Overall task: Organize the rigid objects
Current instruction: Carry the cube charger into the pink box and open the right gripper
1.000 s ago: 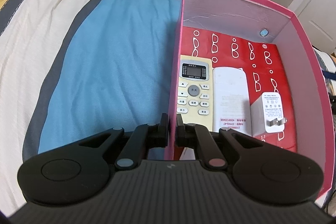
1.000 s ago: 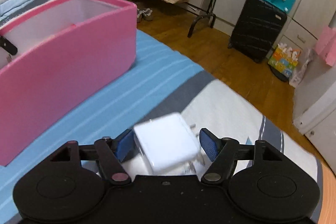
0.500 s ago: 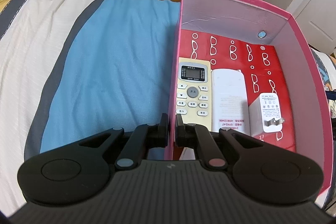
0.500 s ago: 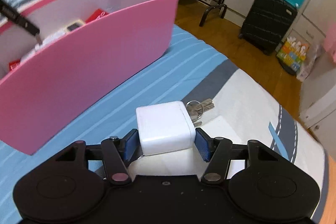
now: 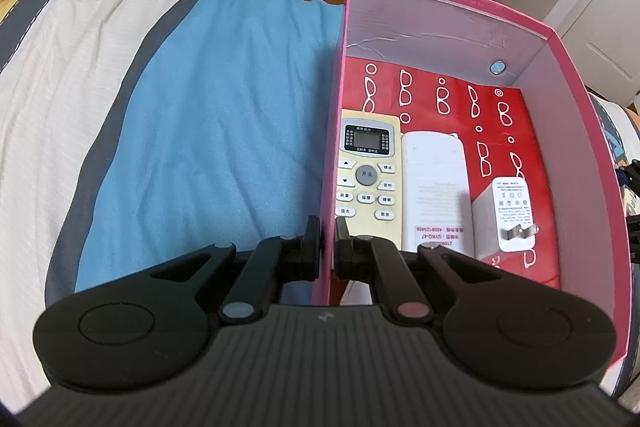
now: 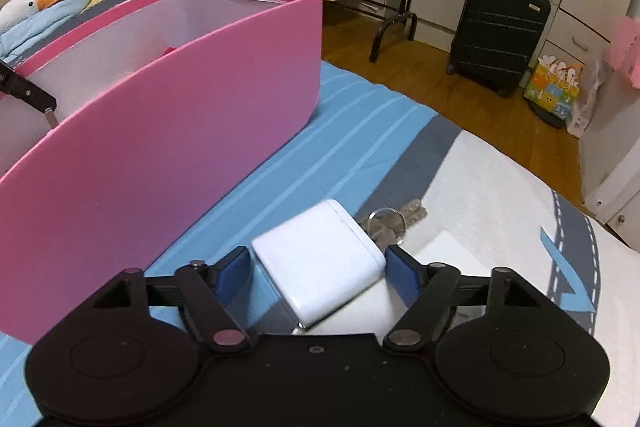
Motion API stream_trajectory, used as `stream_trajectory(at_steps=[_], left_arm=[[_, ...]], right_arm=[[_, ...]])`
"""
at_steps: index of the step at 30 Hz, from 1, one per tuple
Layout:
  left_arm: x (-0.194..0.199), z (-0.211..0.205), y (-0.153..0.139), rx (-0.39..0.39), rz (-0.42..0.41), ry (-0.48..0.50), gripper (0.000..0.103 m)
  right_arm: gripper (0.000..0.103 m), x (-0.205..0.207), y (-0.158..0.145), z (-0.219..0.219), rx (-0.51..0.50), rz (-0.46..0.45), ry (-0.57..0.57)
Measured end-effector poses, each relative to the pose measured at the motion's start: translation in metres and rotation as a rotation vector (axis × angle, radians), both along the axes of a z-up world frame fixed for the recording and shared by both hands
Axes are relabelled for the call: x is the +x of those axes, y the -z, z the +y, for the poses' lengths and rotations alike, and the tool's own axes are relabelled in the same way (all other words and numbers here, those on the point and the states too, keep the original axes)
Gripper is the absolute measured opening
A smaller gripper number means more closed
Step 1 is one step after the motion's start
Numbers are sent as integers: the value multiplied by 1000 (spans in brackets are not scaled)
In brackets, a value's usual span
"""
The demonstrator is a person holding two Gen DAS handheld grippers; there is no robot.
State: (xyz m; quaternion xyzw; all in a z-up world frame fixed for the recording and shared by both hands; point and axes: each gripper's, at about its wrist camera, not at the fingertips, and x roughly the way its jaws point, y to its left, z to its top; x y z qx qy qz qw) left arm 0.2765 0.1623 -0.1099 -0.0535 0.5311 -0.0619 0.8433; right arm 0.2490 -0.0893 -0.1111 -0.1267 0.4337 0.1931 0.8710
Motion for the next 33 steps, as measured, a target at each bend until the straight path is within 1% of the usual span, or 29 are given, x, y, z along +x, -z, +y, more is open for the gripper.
stream_trajectory(at_steps=[4, 9, 12, 15, 18, 20, 23, 25, 27, 29, 31, 33], left_arm=[[0, 1, 0, 1, -1, 0, 5], [-1, 1, 0, -2, 1, -3, 5], [-1, 1, 0, -2, 0, -2, 5], [-1, 1, 0, -5, 2, -5, 5], [0, 3, 1, -18, 4, -19, 5], [-1, 4, 2, -25, 9, -23, 5], [-2, 4, 1, -23, 6, -23, 5], [-2, 4, -1, -18, -1, -19, 5], [-2, 2, -1, -7, -3, -10, 4], [0, 1, 1, -3, 9, -16, 4], [0, 0, 0, 1, 13, -16, 4], [1, 0, 0, -2, 15, -21, 4]], right_arm=[[81, -3, 10, 11, -72, -34, -38], [78, -2, 6, 10, -56, -32, -11], [78, -2, 1, 11, -46, 2, -11], [78, -8, -5, 11, 0, 29, 6], [78, -14, -7, 15, -8, 17, 8], [78, -18, -4, 19, -33, 13, -9], [78, -25, -7, 23, -49, -11, -17], [78, -29, -17, 23, -39, -37, -8], [78, -34, -35, 22, -11, -80, -6], [78, -42, -56, 24, 24, -123, 4], [78, -54, -84, 30, 72, -183, 22], [78, -68, -107, 40, 134, -238, -3]])
